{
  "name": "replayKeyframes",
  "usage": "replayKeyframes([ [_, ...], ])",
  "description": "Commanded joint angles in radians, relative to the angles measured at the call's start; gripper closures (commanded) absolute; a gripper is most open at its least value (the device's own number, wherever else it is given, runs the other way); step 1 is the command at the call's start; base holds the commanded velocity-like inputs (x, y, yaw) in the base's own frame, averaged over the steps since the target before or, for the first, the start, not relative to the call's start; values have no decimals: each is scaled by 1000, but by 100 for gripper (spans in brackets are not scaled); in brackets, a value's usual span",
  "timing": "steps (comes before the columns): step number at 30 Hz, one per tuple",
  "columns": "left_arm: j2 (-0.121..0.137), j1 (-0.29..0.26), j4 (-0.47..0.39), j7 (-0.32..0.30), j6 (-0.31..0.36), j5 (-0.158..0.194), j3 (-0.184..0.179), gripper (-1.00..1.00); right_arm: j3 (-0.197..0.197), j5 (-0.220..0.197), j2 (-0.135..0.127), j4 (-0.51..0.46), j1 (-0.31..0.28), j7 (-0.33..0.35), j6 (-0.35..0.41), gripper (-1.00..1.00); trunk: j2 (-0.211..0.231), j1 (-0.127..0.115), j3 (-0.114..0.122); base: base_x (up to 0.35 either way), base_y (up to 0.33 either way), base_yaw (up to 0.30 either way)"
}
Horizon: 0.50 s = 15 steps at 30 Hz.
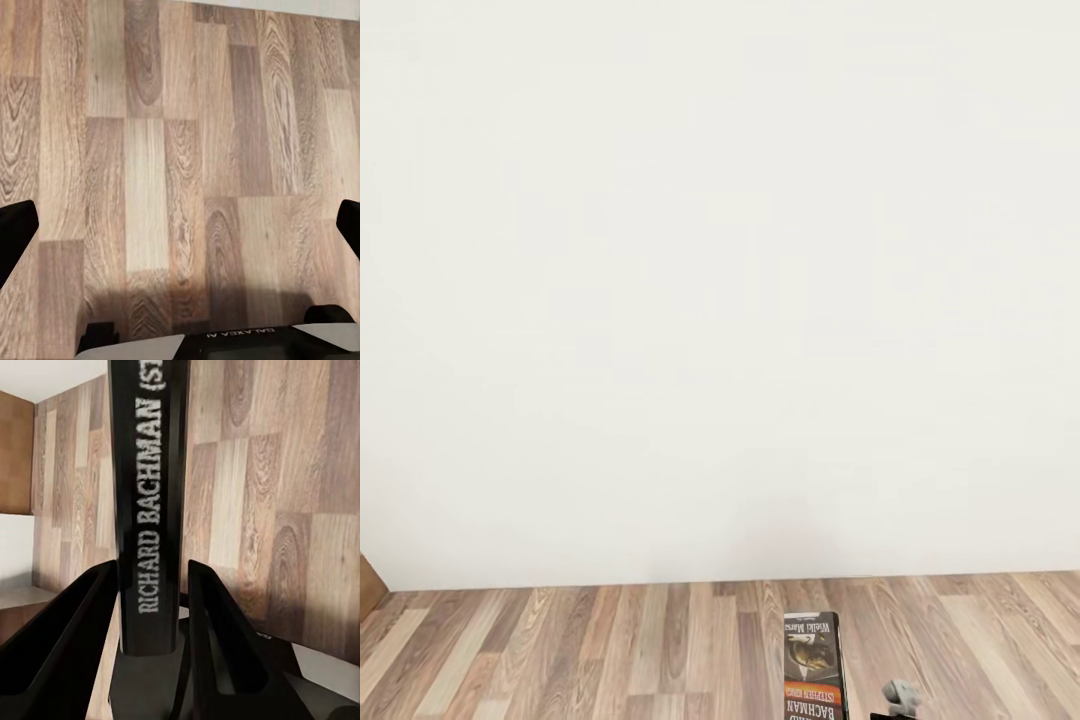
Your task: In the bedroom, move the book from the bed onto either nightstand, and place the two sandals side by side next to the bed.
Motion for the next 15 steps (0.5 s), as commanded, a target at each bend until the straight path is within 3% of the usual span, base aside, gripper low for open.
replayKeyframes([
  [1, 1, -1, 1, -3, -3, 10, -8, -100, 0, -12, 0, 2, -2, 4, 9, 100, -2, 1, -2, 328, 0, 0],
  [15, 1, -1, 1, -3, -3, 10, -8, -100, 0, -12, 0, 2, -2, 4, 9, 100, -2, 1, -2, 328, 0, 0],
])
